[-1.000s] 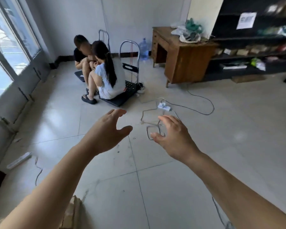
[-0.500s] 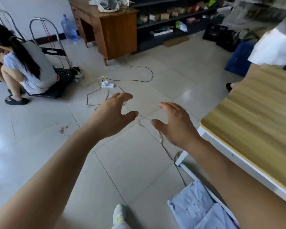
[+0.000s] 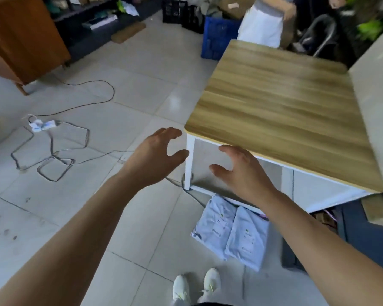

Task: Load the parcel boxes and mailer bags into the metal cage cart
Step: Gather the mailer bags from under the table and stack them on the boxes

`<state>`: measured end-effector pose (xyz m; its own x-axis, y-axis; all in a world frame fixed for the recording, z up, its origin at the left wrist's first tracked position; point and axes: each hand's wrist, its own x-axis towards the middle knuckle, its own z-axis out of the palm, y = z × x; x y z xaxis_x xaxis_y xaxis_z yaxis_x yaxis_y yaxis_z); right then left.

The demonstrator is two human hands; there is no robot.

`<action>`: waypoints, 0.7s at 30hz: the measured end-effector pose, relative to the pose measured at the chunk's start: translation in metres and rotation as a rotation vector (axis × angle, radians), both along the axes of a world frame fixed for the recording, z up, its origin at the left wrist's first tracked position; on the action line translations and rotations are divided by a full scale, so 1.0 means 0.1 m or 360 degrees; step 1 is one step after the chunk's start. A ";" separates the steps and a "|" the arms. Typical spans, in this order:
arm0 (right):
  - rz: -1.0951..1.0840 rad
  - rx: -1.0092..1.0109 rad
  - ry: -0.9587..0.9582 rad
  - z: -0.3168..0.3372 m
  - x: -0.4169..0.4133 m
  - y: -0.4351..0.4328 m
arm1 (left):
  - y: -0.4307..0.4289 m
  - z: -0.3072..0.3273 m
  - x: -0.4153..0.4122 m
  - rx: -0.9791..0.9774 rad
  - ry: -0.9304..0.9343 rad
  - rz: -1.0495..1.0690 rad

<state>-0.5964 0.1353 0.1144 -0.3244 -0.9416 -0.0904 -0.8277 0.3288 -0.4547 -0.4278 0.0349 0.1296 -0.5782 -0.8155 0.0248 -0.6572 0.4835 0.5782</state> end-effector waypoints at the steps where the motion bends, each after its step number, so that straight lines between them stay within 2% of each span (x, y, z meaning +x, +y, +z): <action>1: -0.0052 0.0008 -0.0003 0.00 -0.03 0.07 | 0.02 -0.03 -0.07 0.0029 0.0016 -0.0035; 11: -0.0436 0.0015 -0.0064 0.02 -0.43 0.67 | 0.27 -0.11 -0.70 0.0212 0.0138 -0.0283; 17: -0.0395 -0.0027 -0.0099 -0.02 -0.65 0.78 | 0.48 -0.13 -0.84 0.0259 0.0171 -0.0191; 21: -0.0242 -0.0024 -0.0134 -0.08 -0.89 0.93 | 0.72 -0.21 -0.96 0.0272 0.0191 -0.0059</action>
<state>-0.6851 0.2287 0.1069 -0.4552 -0.8836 -0.1098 -0.7276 0.4402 -0.5262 -0.5239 0.1065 0.1084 -0.6092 -0.7919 -0.0415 -0.5622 0.3944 0.7269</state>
